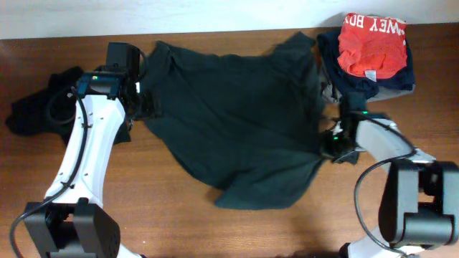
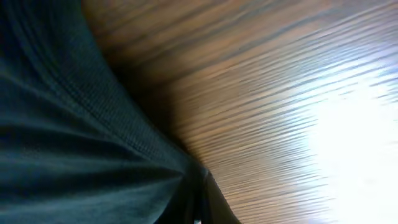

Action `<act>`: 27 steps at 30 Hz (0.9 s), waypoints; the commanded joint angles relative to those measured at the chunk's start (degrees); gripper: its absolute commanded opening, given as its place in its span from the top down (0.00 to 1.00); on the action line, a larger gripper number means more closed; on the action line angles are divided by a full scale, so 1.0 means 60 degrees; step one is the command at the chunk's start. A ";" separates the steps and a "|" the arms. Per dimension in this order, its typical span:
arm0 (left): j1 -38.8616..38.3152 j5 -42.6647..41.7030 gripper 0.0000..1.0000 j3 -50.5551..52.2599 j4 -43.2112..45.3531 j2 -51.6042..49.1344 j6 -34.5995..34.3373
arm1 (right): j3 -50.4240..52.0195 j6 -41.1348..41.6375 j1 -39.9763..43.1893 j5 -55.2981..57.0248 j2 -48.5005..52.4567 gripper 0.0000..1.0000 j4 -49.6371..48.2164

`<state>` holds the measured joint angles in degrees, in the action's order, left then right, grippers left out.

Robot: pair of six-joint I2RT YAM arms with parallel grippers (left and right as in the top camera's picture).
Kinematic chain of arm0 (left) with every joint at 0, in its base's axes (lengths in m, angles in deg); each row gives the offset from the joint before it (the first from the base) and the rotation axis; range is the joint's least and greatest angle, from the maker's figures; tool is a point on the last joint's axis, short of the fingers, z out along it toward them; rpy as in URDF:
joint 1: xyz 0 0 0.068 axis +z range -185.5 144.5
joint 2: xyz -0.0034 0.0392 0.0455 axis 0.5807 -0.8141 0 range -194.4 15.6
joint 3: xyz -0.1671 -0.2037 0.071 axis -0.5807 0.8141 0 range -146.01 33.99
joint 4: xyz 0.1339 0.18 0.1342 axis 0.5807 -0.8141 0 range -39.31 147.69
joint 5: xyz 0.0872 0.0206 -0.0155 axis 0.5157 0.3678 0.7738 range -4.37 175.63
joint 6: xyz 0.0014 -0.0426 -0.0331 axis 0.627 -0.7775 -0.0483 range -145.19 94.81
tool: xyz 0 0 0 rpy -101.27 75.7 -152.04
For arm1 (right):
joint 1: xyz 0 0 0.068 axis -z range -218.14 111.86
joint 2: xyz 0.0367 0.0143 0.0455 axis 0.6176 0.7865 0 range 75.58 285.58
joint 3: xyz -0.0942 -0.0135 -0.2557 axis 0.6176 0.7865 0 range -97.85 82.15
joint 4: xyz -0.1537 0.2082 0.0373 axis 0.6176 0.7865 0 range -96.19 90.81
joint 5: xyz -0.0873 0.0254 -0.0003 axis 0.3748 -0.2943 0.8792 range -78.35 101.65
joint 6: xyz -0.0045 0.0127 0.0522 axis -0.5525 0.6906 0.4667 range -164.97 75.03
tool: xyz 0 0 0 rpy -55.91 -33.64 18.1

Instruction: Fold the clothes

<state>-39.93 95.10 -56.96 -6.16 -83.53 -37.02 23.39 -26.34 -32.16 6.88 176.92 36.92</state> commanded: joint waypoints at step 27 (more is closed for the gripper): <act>0.0036 -0.0674 0.51 0.5530 0.8011 -0.0634 0.0521 | -0.3861 -0.1497 -0.0510 -0.0674 0.0047 0.20 0.2532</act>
<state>-39.93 91.43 -25.34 40.33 -85.19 -34.66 1.03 -34.71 -34.87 3.14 177.12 51.94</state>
